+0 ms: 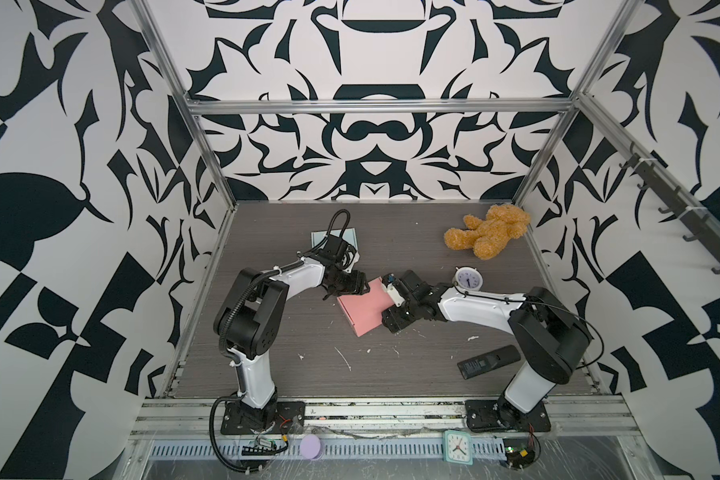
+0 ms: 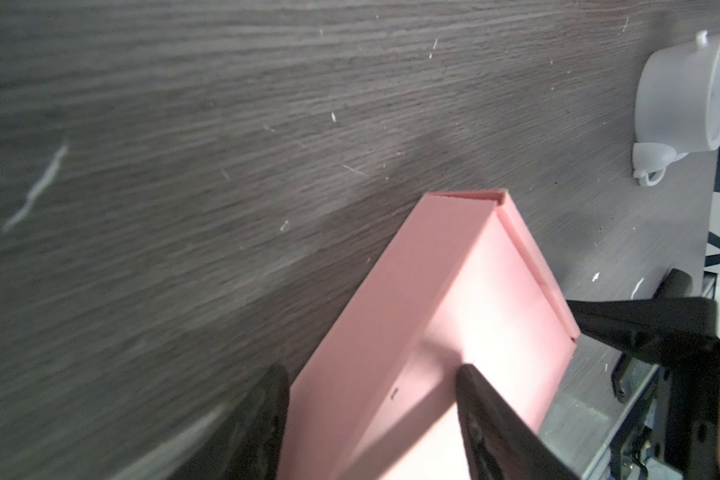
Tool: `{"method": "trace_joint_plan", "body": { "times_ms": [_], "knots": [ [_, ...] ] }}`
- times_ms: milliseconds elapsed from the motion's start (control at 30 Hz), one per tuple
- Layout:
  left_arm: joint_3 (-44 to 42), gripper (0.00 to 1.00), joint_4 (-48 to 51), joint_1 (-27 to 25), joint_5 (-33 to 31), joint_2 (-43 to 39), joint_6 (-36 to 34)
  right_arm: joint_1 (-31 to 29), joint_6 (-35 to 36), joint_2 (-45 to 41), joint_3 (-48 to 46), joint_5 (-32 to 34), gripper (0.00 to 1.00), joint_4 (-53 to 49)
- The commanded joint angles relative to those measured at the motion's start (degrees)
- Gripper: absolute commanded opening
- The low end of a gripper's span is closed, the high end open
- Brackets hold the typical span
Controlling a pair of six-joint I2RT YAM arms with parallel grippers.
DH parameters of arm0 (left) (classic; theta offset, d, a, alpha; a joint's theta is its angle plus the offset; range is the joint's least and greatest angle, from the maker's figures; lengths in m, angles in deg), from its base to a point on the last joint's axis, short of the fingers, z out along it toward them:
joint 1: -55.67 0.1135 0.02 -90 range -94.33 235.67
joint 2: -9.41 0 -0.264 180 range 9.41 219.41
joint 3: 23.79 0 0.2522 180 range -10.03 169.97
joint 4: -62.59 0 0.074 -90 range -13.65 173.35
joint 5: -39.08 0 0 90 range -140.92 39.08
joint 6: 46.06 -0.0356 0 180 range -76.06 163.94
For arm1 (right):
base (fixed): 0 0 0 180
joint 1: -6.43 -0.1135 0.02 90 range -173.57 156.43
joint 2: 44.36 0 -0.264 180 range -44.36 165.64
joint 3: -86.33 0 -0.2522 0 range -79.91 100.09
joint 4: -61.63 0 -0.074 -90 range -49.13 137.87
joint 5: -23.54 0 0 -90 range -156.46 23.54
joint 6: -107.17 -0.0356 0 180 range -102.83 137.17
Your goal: Fold the paper box
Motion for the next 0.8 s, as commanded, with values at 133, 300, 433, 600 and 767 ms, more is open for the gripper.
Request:
{"method": "trace_joint_plan", "body": {
  "times_ms": [133, 300, 433, 600, 767],
  "knots": [
    [-9.3, 0.67, -3.8, -0.3, 2.9, -4.9, 5.3, 2.7, 0.6, -3.3, -0.5, 0.2, 0.83, -0.5],
    [-13.4, 0.67, -6.0, -0.4, 3.8, -7.6, 7.5, 3.6, 0.8, -4.0, -0.1, 0.0, 0.83, -0.9],
    [-15.5, 0.67, -6.5, -0.7, 3.8, -10.1, 9.0, 4.2, 1.1, -3.7, -0.2, -0.5, 0.83, -1.0],
    [-17.4, 0.67, -7.0, -1.6, 3.5, -12.5, 10.8, 5.0, 1.2, -3.7, -0.7, -1.1, 0.83, -0.8],
    [-19.3, 0.67, -7.6, -2.4, 3.2, -15.2, 12.8, 5.4, 1.1, -5.1, -0.7, -1.3, 0.83, -2.1]
  ]
}}
